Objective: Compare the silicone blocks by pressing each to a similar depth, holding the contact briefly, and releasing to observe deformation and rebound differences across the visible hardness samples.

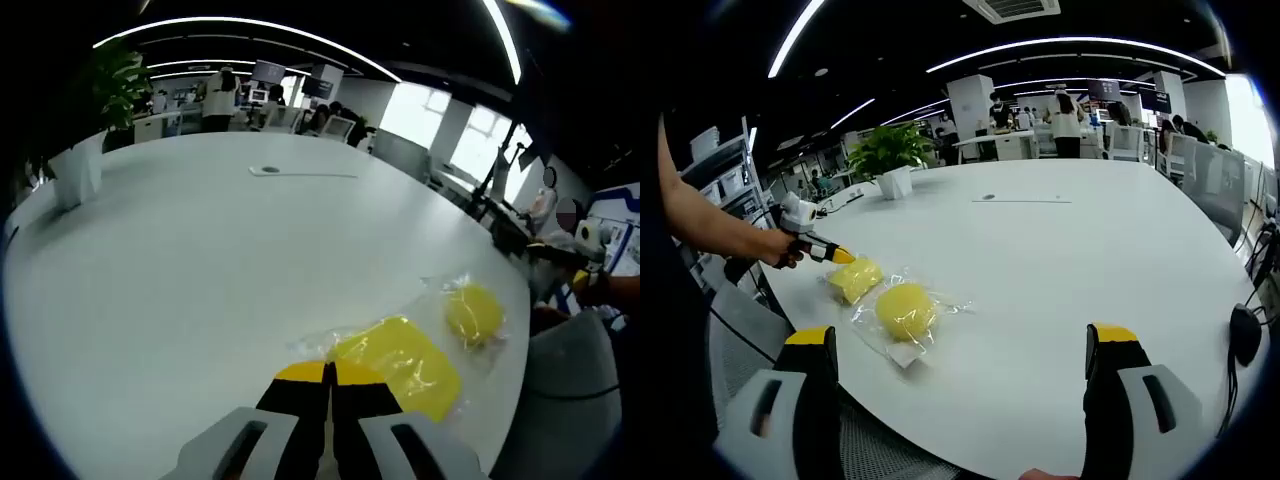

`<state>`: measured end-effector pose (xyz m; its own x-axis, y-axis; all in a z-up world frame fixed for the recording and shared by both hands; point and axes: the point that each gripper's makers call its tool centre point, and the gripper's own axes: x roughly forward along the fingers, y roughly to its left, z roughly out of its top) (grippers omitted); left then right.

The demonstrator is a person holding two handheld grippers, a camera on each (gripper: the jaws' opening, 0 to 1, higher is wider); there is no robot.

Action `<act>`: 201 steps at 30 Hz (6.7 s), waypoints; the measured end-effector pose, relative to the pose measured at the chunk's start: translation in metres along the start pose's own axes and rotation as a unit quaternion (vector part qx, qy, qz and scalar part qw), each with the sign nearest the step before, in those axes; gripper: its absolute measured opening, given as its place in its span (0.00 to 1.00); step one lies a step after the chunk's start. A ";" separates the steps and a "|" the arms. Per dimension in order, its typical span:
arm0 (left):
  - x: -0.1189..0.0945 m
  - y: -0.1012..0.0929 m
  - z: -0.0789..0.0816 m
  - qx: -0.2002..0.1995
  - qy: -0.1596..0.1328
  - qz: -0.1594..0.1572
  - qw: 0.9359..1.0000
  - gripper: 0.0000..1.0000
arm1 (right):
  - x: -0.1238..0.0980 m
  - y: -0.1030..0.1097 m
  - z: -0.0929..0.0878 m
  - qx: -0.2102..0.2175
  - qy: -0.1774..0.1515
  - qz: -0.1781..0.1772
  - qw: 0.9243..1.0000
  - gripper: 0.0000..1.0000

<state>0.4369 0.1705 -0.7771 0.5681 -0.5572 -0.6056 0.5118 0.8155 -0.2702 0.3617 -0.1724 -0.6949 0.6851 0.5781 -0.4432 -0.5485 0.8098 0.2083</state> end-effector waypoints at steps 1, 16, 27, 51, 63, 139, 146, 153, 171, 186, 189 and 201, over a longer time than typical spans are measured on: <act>0.000 0.000 0.000 -0.003 -0.001 0.000 1.000 0.00 | 0.000 0.000 0.000 -0.001 0.000 0.000 1.000 0.97; 0.000 0.006 -0.005 -0.044 -0.008 0.012 0.999 0.05 | -0.001 -0.001 0.004 -0.003 -0.002 0.004 1.000 0.97; -0.018 0.021 -0.006 -0.093 -0.035 0.040 0.994 0.44 | 0.000 -0.002 0.004 -0.002 -0.004 0.004 1.000 0.97; -0.112 -0.014 0.007 -0.009 -0.117 0.045 0.992 0.96 | 0.015 -0.007 -0.002 -0.022 0.009 0.009 1.000 0.97; -0.119 -0.041 0.008 0.016 -0.114 0.041 0.993 1.00 | 0.021 -0.006 0.001 -0.034 -0.002 0.003 0.999 0.97; 0.001 -0.111 0.066 -0.052 -0.028 -0.084 0.995 0.95 | 0.015 0.002 -0.012 0.001 0.018 0.029 0.999 0.97; 0.020 -0.111 0.073 -0.097 -0.037 -0.098 0.990 0.94 | 0.013 0.002 -0.012 0.007 0.018 0.027 0.999 0.97; 0.035 -0.111 0.068 -0.136 -0.023 -0.106 0.985 0.93 | 0.012 0.001 -0.015 0.014 0.018 0.024 0.999 0.97; 0.070 -0.125 0.058 -0.230 0.022 -0.145 0.962 0.82 | 0.010 -0.001 -0.018 0.018 0.025 0.023 0.999 0.96; 0.094 -0.135 0.040 -0.302 0.082 -0.149 0.938 0.60 | 0.007 -0.005 -0.017 0.023 0.025 0.019 0.999 0.96; 0.097 -0.130 0.036 -0.307 0.088 -0.134 0.938 0.49 | 0.005 -0.007 -0.018 0.023 0.027 0.016 0.999 0.96; 0.114 -0.136 0.026 -0.320 0.114 -0.118 0.933 0.33 | 0.003 -0.007 -0.026 0.033 0.030 0.013 0.999 0.96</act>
<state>0.4489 -0.0080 -0.7894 0.2992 -0.7451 -0.5960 0.0752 0.6411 -0.7637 0.3550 -0.1788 -0.7199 0.6402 0.5934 -0.4879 -0.5313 0.8007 0.2766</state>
